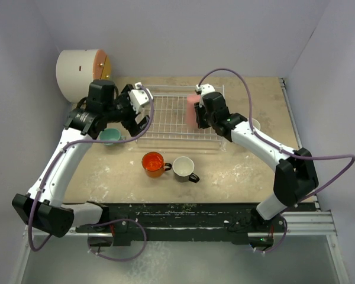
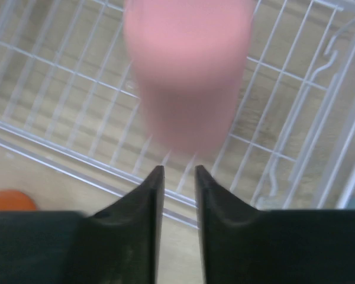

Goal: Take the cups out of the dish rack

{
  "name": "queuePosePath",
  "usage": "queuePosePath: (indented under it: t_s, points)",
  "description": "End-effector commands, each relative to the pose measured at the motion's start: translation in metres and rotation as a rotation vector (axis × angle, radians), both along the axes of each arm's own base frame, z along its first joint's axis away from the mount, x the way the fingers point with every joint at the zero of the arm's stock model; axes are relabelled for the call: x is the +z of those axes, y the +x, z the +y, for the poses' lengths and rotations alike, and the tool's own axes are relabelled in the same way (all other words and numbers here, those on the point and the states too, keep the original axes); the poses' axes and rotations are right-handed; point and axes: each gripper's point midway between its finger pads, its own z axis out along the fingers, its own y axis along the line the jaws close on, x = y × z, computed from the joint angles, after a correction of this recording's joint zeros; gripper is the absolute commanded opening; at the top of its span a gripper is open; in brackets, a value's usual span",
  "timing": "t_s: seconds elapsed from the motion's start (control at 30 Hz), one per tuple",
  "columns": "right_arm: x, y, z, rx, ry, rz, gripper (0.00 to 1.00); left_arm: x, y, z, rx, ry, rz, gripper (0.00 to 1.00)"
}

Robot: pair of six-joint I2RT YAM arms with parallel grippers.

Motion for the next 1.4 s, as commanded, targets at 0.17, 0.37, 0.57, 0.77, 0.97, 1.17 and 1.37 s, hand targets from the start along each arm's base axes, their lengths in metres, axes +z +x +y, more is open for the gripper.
queuePosePath:
  t_s: [0.17, 0.37, 0.57, 0.77, 0.97, 1.17, 1.37]
  points:
    - [0.084, 0.005, 0.033, 0.062, 0.216, -0.104, 0.02, 0.000, 0.002, 0.005, -0.125, 0.092, -0.298, 0.99]
    - [0.103, 0.005, 0.032, 0.063, 0.229, -0.135, 0.06, 0.010, 0.014, 0.001, -0.120, 0.082, -0.328, 0.99]
    - [0.106, 0.014, 0.036, 0.072, 0.207, -0.144, 0.42, 0.001, 0.009, 0.007, -0.097, 0.108, -0.253, 0.99]
    - [0.083, 0.007, 0.041, 0.120, 0.213, -0.095, 0.54, -0.020, 0.014, 0.016, -0.050, 0.159, -0.178, 0.99]
    - [0.087, 0.021, 0.061, 0.334, 0.408, -0.030, 0.65, -0.023, 0.019, 0.022, -0.012, 0.181, -0.159, 0.99]
    - [0.088, 0.073, 0.059, 0.420, 0.539, 0.036, 0.69, -0.023, 0.024, 0.034, 0.044, 0.194, -0.146, 0.99]
    - [0.059, 0.110, 0.080, 0.412, 0.597, 0.083, 0.70, -0.039, 0.038, 0.056, 0.122, 0.218, -0.080, 0.99]
